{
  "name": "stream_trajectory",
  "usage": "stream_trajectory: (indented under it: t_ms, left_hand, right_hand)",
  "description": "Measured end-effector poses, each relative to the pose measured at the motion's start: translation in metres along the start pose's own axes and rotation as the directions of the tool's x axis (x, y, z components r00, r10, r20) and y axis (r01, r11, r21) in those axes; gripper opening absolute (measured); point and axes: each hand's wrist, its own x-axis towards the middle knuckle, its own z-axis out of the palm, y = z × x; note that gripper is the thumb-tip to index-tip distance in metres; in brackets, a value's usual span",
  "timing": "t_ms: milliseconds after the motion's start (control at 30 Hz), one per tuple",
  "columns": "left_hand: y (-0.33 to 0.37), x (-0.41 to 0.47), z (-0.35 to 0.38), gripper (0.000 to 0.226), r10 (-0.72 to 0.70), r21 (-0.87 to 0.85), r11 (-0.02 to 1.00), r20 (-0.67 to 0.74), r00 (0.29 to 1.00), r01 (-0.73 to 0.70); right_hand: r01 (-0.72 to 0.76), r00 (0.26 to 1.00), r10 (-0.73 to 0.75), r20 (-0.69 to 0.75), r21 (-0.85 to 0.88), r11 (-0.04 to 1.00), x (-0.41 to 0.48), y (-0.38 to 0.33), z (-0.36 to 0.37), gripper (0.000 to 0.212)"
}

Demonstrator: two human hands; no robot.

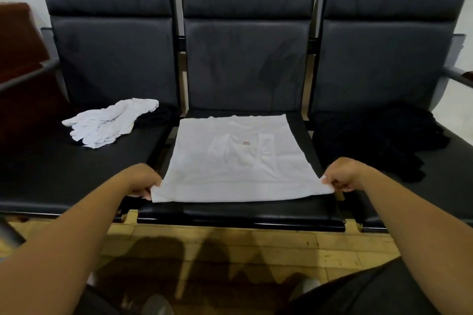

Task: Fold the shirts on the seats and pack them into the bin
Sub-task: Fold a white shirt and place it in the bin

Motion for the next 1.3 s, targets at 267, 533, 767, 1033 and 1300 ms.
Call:
stream_trajectory:
  t_ms: [267,533,767,1033,1300]
  left_hand:
    - [0.036,0.003,0.056,0.062,0.544,0.341,0.814,-0.164,0.823,-0.471]
    - [0.030,0.007,0.069,0.151,0.398,0.507,0.725,0.244,0.884,-0.466]
    - [0.096,0.038,0.039,0.033,0.457,0.146,0.889,-0.204,0.866,-0.435]
    - [0.157,0.111,0.050,0.042,0.447,0.125,0.894,-0.212,0.869,-0.430]
    - [0.155,0.137,0.062,0.017,0.518,0.141,0.855,-0.161,0.840,-0.500]
  right_hand:
    - [0.400,0.865,-0.455,-0.213,-0.256,0.880,-0.015,-0.057,0.077,0.048]
    - [0.389,0.897,-0.437,0.070,-0.597,0.702,-0.021,-0.046,0.113,0.076]
    - [0.430,0.857,-0.477,-0.195,-0.240,0.870,0.016,-0.109,0.063,0.047]
    - [0.388,0.878,-0.441,-0.189,-0.262,0.884,0.102,-0.149,0.053,0.034]
    - [0.461,0.858,-0.497,-0.132,-0.232,0.857,0.123,-0.155,0.046,0.006]
